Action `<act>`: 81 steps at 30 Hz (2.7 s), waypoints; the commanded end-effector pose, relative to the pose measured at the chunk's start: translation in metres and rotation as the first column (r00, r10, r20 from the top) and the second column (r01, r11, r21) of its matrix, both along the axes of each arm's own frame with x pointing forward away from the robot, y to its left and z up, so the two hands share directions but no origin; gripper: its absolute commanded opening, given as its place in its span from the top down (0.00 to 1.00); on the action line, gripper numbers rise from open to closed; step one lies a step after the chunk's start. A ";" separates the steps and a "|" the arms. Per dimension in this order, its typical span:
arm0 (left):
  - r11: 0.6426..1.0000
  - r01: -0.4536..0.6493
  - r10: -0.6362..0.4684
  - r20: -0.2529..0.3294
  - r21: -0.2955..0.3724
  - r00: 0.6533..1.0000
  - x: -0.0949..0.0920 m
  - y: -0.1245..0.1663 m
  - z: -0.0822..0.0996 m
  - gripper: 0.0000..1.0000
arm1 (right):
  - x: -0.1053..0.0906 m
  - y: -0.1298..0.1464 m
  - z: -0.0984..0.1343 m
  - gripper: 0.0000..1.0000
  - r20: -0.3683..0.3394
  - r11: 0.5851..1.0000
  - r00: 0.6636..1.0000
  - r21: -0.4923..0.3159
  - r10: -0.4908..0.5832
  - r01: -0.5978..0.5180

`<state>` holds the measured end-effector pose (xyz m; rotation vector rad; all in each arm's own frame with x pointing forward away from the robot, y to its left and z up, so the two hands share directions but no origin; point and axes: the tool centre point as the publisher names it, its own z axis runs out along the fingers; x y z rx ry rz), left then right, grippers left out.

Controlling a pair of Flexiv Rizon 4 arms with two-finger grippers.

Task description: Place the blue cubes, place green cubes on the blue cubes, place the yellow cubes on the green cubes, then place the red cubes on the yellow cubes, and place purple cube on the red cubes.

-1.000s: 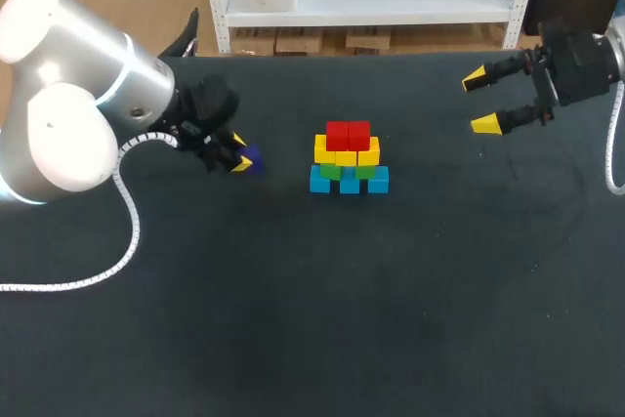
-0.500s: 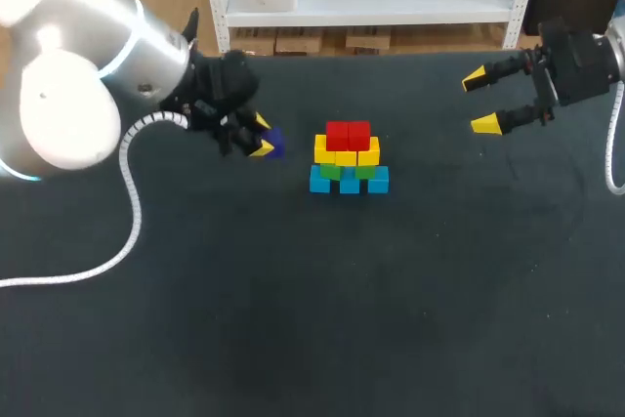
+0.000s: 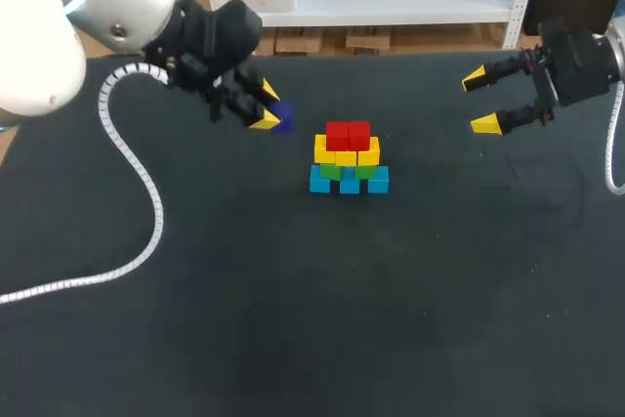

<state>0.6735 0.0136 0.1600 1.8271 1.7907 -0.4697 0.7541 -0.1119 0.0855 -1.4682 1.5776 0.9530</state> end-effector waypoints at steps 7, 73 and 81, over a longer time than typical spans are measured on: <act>0.989 0.145 -0.145 -0.028 0.005 0.989 0.021 -0.054 -0.002 1.00 | 0.000 0.000 0.000 0.00 0.001 1.000 1.000 0.000 0.000 0.000; 0.992 0.125 -0.124 -0.074 0.008 0.990 0.036 -0.086 -0.039 1.00 | 0.000 0.000 0.000 0.00 0.001 1.000 1.000 0.000 0.000 0.000; 0.992 0.123 -0.122 -0.074 0.009 0.990 0.038 -0.085 -0.039 0.95 | 0.000 0.000 0.000 0.00 0.001 1.000 1.000 0.000 0.000 0.000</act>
